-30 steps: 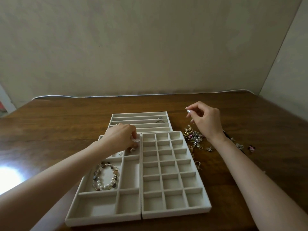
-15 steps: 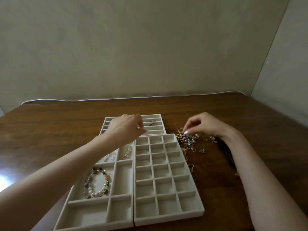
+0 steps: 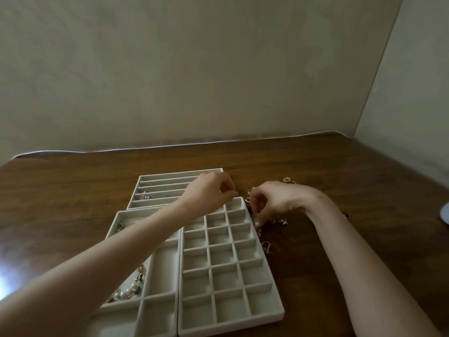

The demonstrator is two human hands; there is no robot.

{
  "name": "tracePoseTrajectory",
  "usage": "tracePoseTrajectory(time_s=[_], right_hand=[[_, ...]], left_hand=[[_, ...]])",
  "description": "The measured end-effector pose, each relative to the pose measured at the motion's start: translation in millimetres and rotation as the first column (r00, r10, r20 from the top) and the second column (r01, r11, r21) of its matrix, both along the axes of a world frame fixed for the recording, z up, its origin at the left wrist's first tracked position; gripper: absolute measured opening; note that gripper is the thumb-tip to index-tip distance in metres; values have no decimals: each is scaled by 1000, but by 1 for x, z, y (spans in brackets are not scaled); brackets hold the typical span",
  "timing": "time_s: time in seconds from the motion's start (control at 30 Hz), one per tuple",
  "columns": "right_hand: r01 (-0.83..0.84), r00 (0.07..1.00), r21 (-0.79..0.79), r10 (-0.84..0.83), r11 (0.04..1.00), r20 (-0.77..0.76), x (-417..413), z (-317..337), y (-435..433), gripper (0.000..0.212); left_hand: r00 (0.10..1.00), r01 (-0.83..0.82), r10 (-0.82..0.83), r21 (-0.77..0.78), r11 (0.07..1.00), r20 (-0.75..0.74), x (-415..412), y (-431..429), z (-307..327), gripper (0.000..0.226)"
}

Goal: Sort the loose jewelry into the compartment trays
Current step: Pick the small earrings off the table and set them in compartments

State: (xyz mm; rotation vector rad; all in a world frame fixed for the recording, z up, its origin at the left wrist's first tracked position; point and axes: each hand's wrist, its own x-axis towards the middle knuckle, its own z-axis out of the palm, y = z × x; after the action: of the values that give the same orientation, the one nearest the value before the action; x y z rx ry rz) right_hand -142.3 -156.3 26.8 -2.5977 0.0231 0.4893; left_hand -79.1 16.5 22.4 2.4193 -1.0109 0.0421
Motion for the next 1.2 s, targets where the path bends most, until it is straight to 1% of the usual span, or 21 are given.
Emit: tracePoseTrajectory(time_s=[0.07,0.13,0.23,0.3,0.37,0.43,0.5,0.57,0.67,0.73,0.8,0.9,1.1,1.2], right_hand=[[43,999,101,-45,994,15,-2,3,-5,19],[66,997,152,-73,986,36,-4,5,-10,17],[81,986,242,-113,967,123,-5,7,-16,15],[58,969,359,-139,932,204,-6,9,-18,15],[3,951,477,-150,879,271,-7,11,-17,15],[-64,929,548,-151,834,339,-6,11,-14,14],[-123,910,583,-142,803,388,-5,9,-8,12],[-161,902,590,-126,791,414,-4,8,-3,13],[-115,878,568,-184,815,441,0,3,0,14],[-27,838,537,-273,843,472,5,-2,-3,11],[61,784,489,-345,870,516,9,-8,-7,8],[125,730,448,-388,885,562,13,-13,-12,6],[165,696,422,-409,891,590,15,-18,-14,6],[176,693,422,-417,889,589,16,-20,-14,6]], left_hand=[[995,24,-29,-57,998,-94,0,-2,-1,8],[983,36,-56,-111,993,-173,0,-3,-2,8],[960,51,-100,-187,981,-262,-2,-3,-1,12],[934,68,-143,-233,970,-326,-4,-3,0,17],[905,81,-177,-251,965,-387,-8,-3,2,20],[870,84,-194,-252,964,-453,-11,-2,3,19],[841,77,-211,-276,958,-498,-11,2,4,13],[831,63,-223,-311,948,-510,-11,11,5,11],[861,91,-231,-309,947,-453,-9,39,5,15],[906,158,-233,-229,960,-352,-7,66,5,18],[937,222,-232,-68,973,-262,-6,96,6,16],[940,269,-238,102,958,-244,-8,128,10,18],[942,304,-251,251,919,-222,-11,135,4,29],[934,348,-305,289,892,-185,-11,132,2,25]])
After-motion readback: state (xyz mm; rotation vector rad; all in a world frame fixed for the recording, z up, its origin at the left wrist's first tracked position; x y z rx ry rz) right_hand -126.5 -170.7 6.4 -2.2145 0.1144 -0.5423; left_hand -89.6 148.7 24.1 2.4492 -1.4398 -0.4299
